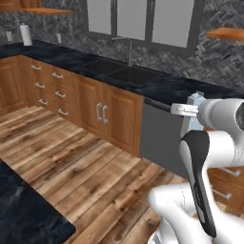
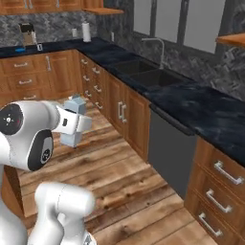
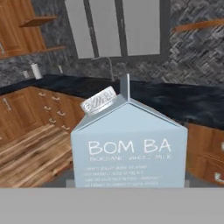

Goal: Take a sugar cube from the saucer and place it inside the coffee. Then, grab milk from the fridge and place it next to the coffee on the counter to sweeten the coffee.

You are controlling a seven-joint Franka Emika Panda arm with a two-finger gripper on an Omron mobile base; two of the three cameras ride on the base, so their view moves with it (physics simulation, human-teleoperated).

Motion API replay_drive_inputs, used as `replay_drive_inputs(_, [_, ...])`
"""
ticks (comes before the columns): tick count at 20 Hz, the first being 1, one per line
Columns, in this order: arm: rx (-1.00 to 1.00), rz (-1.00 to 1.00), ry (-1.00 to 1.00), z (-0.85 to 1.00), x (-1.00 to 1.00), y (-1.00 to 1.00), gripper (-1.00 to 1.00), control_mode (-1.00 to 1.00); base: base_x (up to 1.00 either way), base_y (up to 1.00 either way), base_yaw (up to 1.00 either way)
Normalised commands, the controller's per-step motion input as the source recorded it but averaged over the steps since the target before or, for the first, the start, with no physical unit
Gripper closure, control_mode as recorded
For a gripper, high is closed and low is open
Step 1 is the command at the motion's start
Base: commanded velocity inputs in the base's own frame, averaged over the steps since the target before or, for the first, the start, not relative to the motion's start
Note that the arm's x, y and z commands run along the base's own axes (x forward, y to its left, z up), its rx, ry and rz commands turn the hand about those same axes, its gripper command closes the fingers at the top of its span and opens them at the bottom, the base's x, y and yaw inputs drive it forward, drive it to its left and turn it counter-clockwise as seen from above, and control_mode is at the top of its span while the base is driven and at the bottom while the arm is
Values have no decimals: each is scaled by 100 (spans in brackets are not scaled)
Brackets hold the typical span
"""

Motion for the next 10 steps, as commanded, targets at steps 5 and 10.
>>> replay_drive_inputs(5, [0, 0, 0, 0, 0, 0, 100, 100, 100, 0, 47])
replay_drive_inputs(10, [0, 0, 0, 0, 0, 0, 100, 100, 100, 0, 49])
